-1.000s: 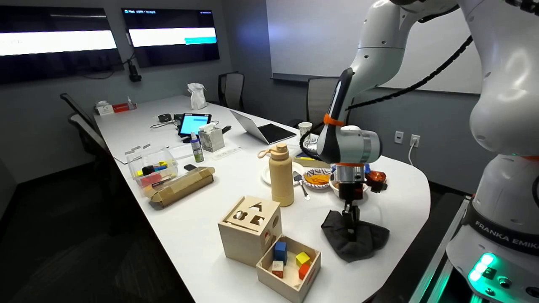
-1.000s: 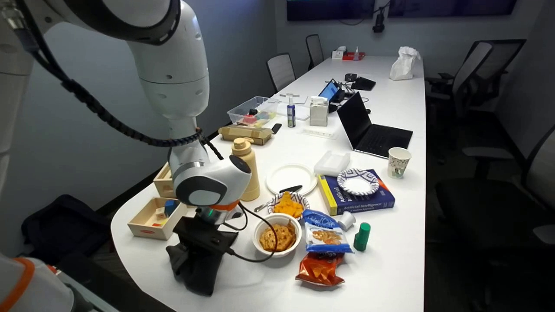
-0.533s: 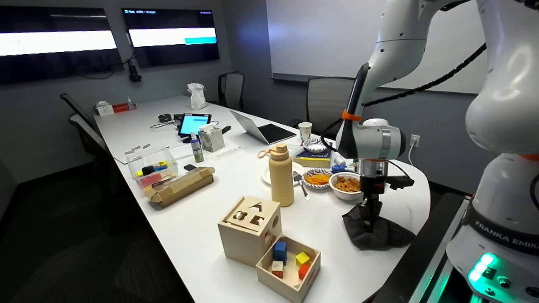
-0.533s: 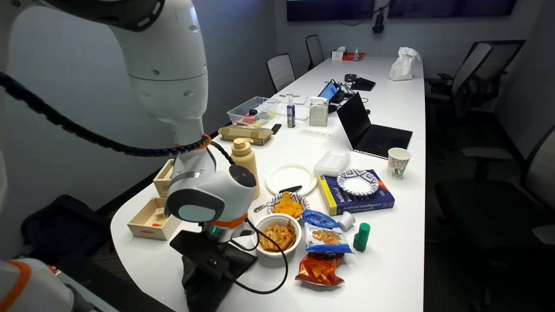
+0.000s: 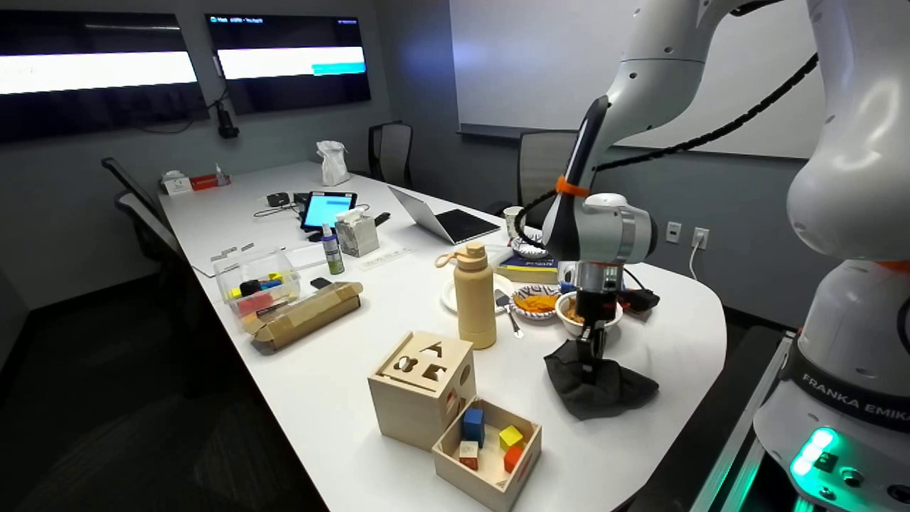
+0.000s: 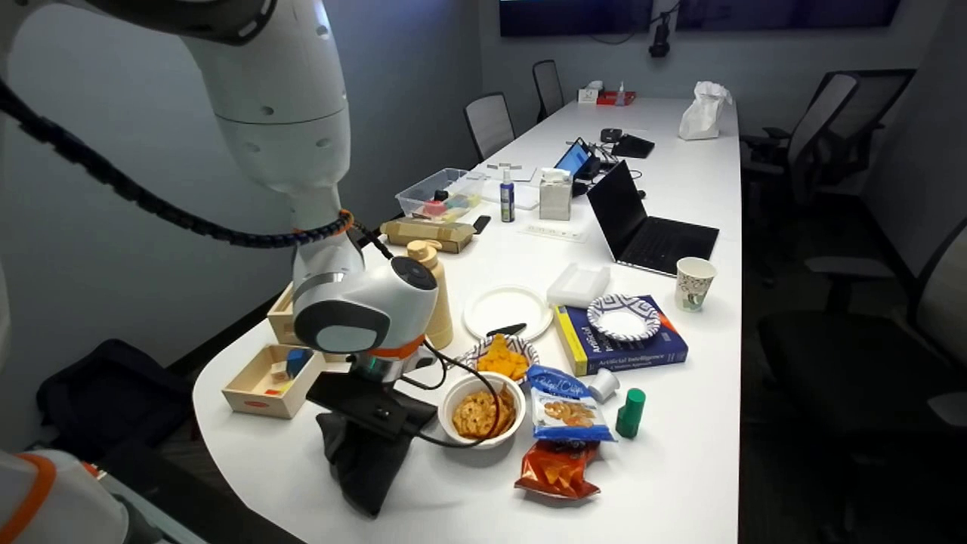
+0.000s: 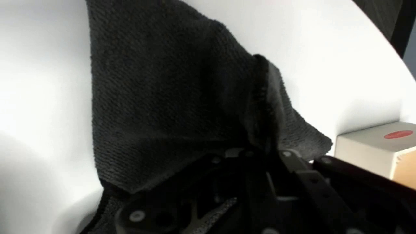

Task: Wipe the table using the black towel

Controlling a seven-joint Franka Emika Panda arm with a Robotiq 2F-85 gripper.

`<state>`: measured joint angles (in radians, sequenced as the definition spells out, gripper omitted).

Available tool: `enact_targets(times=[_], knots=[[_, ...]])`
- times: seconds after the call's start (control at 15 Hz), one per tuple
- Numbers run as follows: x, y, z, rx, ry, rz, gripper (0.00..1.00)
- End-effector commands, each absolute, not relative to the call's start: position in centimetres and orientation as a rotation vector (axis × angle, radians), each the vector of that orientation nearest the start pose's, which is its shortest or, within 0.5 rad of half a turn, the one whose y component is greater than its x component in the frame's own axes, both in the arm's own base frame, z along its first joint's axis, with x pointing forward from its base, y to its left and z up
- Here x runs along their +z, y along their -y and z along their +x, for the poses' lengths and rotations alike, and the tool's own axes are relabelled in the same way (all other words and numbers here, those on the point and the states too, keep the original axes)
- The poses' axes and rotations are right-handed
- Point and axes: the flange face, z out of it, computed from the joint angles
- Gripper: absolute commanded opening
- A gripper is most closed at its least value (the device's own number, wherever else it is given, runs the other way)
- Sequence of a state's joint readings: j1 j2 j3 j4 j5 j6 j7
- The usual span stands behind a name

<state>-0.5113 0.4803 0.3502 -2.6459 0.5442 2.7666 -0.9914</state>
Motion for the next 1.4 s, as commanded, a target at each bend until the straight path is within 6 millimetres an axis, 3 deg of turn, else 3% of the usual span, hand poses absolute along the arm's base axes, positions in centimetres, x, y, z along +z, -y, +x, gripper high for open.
enact_targets(times=[0.0, 0.2, 0.47, 0.67, 0.73, 0.93, 1.0, 1.07, 1.13, 1.27, 1.33], knots=[[6.7, 1.7, 35.4, 0.242, 0.553, -2.588, 0.02], [6.4, 0.7, 33.4, 0.335, 0.512, -2.585, 0.02], [6.8, 2.7, 30.1, 0.387, 0.296, -2.676, 0.02], [8.1, 5.8, 28.7, 0.331, 0.134, -2.760, 0.02], [7.4, 7.4, 30.8, 0.304, 0.083, -2.787, 0.02], [9.0, 11.8, 31.1, 0.214, -0.087, -2.862, 0.02], [10.3, 12.6, 29.5, 0.192, -0.149, -2.889, 0.02], [10.7, 13.8, 29.3, 0.178, -0.209, -2.911, 0.02], [10.3, 15.4, 30.8, 0.168, -0.258, -2.928, 0.02], [10.9, 17.3, 30.5, 0.156, -0.358, -2.961, 0.02], [11.7, 17.5, 29.4, 0.144, -0.398, -2.971, 0.02]])
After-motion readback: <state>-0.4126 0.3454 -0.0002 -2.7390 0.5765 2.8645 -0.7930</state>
